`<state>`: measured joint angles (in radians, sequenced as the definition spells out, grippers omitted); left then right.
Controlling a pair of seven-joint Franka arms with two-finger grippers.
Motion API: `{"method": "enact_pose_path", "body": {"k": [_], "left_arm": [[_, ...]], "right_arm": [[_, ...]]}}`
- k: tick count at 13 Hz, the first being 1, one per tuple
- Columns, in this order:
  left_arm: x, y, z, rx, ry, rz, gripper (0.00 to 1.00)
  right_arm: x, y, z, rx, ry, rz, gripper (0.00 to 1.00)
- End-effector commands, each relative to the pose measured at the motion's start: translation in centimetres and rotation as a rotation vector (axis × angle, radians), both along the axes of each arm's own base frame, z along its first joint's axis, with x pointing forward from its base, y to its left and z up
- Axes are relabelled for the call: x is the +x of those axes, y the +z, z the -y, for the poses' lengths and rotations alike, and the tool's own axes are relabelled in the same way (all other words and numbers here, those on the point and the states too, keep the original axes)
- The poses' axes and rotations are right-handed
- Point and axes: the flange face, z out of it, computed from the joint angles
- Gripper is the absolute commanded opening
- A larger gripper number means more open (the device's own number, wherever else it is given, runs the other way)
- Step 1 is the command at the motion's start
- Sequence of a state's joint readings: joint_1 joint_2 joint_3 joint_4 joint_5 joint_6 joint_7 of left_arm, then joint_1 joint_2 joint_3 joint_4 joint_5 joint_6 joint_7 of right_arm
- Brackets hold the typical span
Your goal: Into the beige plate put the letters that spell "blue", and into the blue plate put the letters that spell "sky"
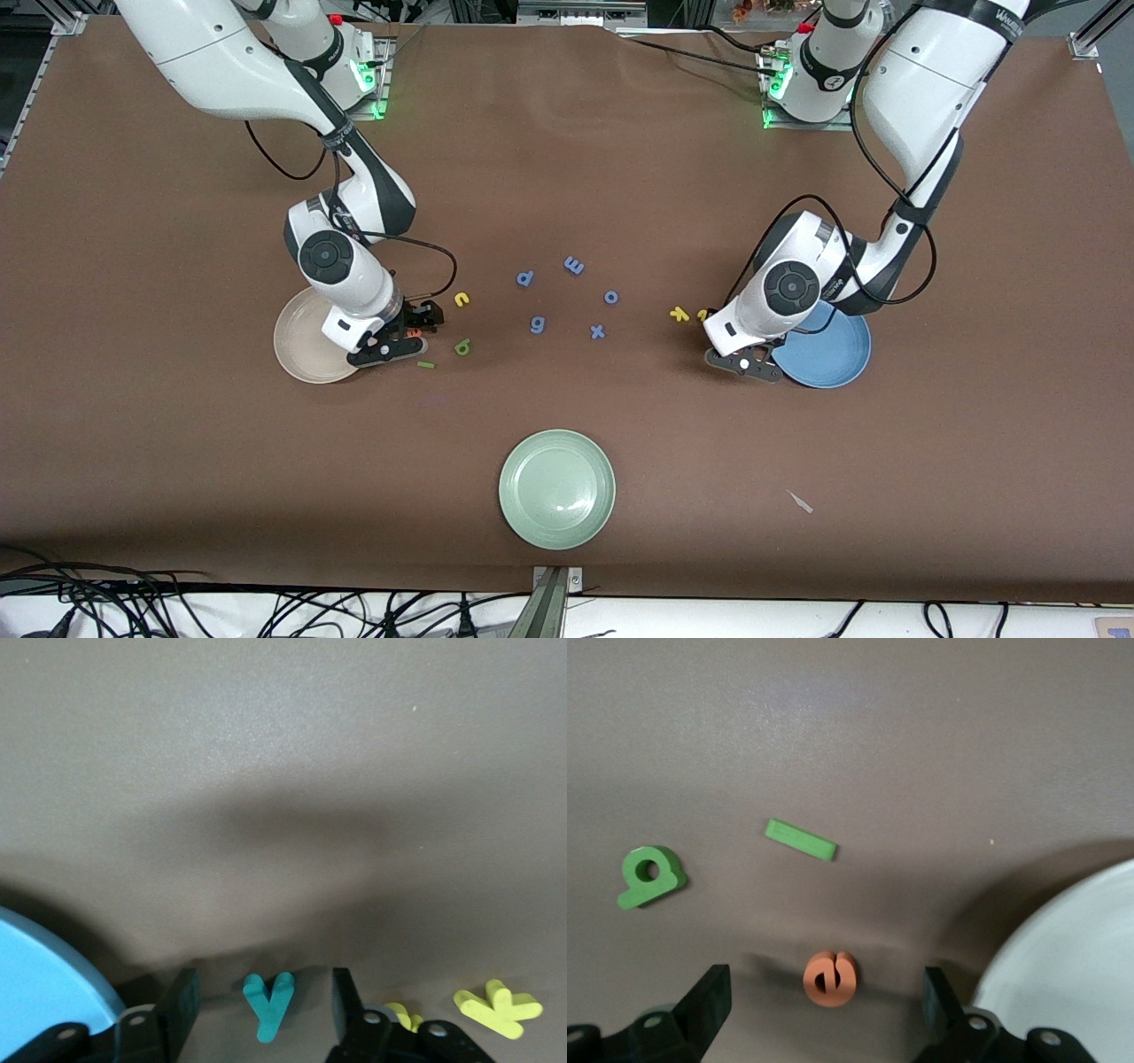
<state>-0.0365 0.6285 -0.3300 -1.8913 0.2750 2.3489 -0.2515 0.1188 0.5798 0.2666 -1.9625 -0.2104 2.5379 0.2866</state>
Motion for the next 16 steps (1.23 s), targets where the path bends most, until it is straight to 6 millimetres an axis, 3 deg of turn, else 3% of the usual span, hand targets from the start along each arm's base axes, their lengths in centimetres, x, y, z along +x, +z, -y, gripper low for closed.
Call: {"method": "enact_pose_path", "body": {"k": [1, 3, 7, 12, 15, 16], "left_arm": [[-0.4, -0.5, -0.2, 0.0, -0.032, 0.021, 0.48], [-0.4, -1.0, -0.1, -0.009, -0.03, 0.026, 0.27], [-0.3, 0.6, -0.4, 0.014, -0.031, 0.019, 0.03], [0.5, 6.7, -0.8, 0.089, -0.039, -0.005, 0.01], [1.3, 9.8, -1.6, 0.101, -0.076, -0.033, 0.01], [1.6, 9.9, -2.5, 0.106, -0.083, -0.046, 0.01]], "right_arm": [[-0.2, -0.4, -0.5, 0.012, 0.011, 0.02, 0.94], [-0.3, -0.5, -0.4, 0.011, 0.01, 0.017, 0.87], [-1.3, -1.5, -0.2, 0.003, 0.017, -0.002, 0.68], [-1.5, -0.9, -0.1, -0.002, 0.022, 0.0, 0.34], [-1.5, 0.0, 0.0, -0.014, 0.036, -0.003, 0.22], [-1.4, 0.8, 0.2, -0.018, 0.034, 0.003, 0.21]]}}
